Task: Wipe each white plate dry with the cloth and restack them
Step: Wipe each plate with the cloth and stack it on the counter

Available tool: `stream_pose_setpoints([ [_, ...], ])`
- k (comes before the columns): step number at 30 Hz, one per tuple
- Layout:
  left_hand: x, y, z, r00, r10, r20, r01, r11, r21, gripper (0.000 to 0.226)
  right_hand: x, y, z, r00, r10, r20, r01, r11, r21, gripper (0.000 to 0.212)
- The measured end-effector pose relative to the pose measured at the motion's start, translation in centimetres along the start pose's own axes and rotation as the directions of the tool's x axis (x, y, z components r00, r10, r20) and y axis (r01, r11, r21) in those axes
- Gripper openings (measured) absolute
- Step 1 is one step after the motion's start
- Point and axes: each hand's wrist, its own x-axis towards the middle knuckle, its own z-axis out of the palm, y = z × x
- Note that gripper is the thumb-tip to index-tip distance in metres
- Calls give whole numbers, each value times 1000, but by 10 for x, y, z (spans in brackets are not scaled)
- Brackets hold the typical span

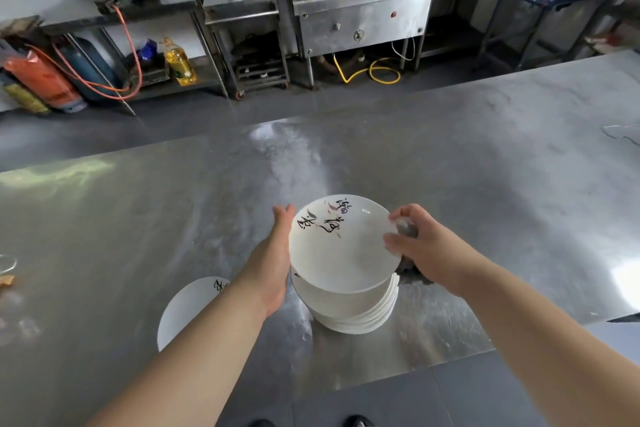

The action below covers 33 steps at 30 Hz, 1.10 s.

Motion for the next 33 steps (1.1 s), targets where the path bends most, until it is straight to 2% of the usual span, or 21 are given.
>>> stream_pose_setpoints([
  [2, 10, -20, 5, 995, 43, -95, -28, 988, 149, 101, 3, 12, 8, 999, 40, -10, -40, 998, -37, 41],
  [6, 22, -60, 6, 961, 147, -235, -47, 922, 385, 47, 6, 26, 23, 997, -1, -74, -29, 917, -397, 13],
  [8, 25, -70, 7, 941, 179, -288, -38, 900, 434, 31, 6, 25, 25, 995, -8, -103, -51, 830, -555, 17],
  [11, 26, -75, 10, 929, 193, -315, -34, 894, 447, 36, 4, 27, 26, 993, -41, -109, -51, 688, -724, 31],
  [14, 28, -80, 12, 929, 206, -306, -49, 891, 451, 38, 1, 29, 29, 987, -98, -125, -35, 636, -771, 40],
  [17, 29, -80, 16, 926, 217, -309, -42, 873, 486, 53, -2, 32, 30, 987, -95, -127, -38, 636, -771, 47],
  [19, 28, -79, 16, 926, 213, -310, -24, 856, 516, 57, -3, 28, 31, 989, -64, -132, -65, 613, -787, 41],
  [21, 26, -76, 9, 941, 200, -272, -33, 856, 516, 57, -3, 17, 36, 984, -89, -155, -87, 520, -850, 31],
  [23, 22, -69, -5, 962, 183, -204, -74, 890, 451, 46, -1, 1, 46, 969, -180, -172, -80, 432, -898, 24],
  [25, 14, -68, -28, 964, 188, -190, -97, 908, 408, 34, 2, -17, 65, 944, -297, -145, -18, 392, -920, 24],
  [27, 6, -73, -58, 948, 148, -280, -32, 924, 380, 33, 6, -31, 91, 927, -367, -71, 94, 414, -905, 24],
  [30, -12, -91, -121, 912, 69, -403, 77, 940, 333, 25, 13, -43, 154, 936, -338, 99, 278, 535, -798, 29],
  [33, -29, -115, -183, 828, 57, -558, 228, 874, 428, 23, 19, -41, 218, 931, -296, 212, 349, 561, -751, 32],
])
